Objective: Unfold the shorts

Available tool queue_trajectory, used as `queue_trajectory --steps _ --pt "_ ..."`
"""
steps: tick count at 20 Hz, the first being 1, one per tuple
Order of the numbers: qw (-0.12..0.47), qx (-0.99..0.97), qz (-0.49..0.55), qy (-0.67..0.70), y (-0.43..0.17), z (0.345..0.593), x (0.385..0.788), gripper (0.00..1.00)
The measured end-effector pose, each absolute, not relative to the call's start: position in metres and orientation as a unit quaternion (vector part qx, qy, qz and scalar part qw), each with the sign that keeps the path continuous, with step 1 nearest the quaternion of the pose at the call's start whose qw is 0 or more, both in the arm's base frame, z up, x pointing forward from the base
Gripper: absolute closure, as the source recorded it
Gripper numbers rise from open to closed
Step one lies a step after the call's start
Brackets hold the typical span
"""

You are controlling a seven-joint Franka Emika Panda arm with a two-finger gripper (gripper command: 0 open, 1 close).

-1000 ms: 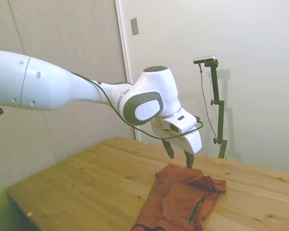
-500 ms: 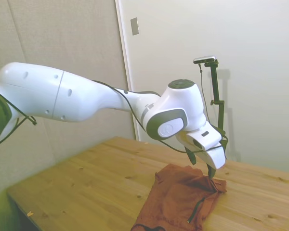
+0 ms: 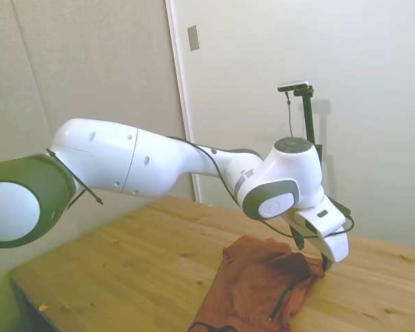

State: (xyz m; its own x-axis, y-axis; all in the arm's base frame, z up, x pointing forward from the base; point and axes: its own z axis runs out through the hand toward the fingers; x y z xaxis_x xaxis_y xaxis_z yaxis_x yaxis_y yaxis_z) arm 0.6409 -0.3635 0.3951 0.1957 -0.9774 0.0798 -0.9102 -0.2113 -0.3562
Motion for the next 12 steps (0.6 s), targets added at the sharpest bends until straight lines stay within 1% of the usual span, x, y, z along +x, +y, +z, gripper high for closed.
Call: queue_trajectory --steps 3,12 --pt "0.119 -0.77 -0.135 0.612 -0.356 0.386 0.649 1.0" --pt "0.118 -0.774 -0.111 0.612 -0.352 0.371 0.649 1.0"
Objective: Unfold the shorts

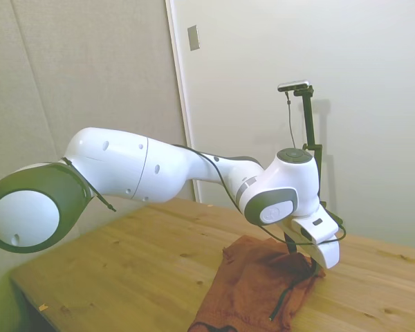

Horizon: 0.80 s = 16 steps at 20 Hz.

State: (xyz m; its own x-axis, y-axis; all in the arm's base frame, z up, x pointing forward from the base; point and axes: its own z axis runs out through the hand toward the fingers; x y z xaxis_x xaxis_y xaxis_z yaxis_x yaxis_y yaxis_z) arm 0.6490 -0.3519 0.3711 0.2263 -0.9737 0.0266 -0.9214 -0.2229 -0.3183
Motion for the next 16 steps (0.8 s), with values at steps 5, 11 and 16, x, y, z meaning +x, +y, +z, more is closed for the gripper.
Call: queue_trajectory --steps 5,11,16 --pt "0.117 -0.775 -0.107 0.612 -0.3518 0.3652 0.6493 1.0" --pt "0.117 -0.776 -0.106 0.61 -0.35 0.3625 0.6503 1.0" --pt "0.119 -0.779 -0.114 0.606 -0.3475 0.3647 0.653 1.0"
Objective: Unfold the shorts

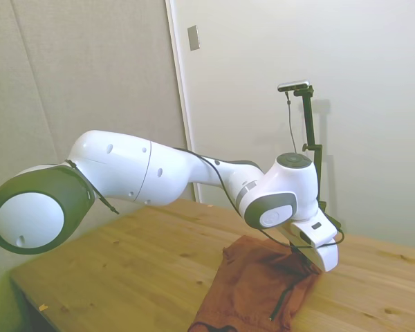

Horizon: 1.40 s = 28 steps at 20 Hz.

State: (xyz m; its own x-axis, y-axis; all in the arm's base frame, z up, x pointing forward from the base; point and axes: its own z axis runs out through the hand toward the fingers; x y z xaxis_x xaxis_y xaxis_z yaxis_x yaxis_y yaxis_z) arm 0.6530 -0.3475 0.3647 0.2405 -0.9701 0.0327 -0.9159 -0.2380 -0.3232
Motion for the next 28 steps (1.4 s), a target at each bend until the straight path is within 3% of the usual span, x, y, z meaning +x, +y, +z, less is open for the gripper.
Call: queue_trajectory --steps 9,15,18,25,28 --pt "0.131 -0.804 -0.149 0.56 -0.305 0.401 0.651 1.0" --pt "0.115 -0.842 -0.19 0.491 -0.192 0.445 0.654 1.0" --pt "0.095 -0.862 -0.202 0.454 -0.124 0.455 0.654 1.0" --pt "0.05 -0.895 -0.232 0.377 0.037 0.443 0.66 1.0" --pt "0.032 -0.902 -0.238 0.359 0.083 0.423 0.666 1.0"
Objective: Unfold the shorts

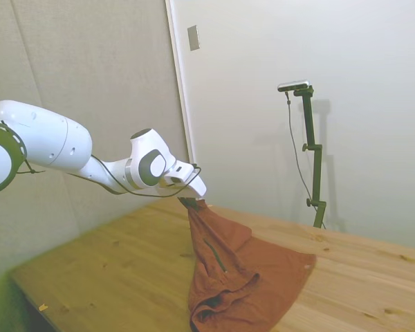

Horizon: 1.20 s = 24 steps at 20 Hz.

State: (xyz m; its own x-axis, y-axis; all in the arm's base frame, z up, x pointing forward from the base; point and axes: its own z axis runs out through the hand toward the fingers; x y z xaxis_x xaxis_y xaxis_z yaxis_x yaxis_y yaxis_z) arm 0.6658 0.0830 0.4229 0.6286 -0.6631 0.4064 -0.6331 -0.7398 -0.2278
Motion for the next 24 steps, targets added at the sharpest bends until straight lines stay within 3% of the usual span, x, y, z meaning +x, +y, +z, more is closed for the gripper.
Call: queue_trajectory --steps 4,5,10,14,18,24 --pt "0.021 -0.907 -0.23 0.351 0.115 0.389 0.685 1.0" --pt "0.019 -0.909 -0.227 0.349 0.12 0.38 0.69 0.0" --pt "0.003 -0.915 -0.209 0.344 0.132 0.346 0.702 0.0" --pt "0.0 -0.915 -0.209 0.344 0.135 0.351 0.704 0.0" --pt "-0.008 -0.91 -0.209 0.358 0.126 0.382 0.712 0.0" --pt "-0.008 -0.901 -0.217 0.375 0.076 0.458 0.7 0.0"
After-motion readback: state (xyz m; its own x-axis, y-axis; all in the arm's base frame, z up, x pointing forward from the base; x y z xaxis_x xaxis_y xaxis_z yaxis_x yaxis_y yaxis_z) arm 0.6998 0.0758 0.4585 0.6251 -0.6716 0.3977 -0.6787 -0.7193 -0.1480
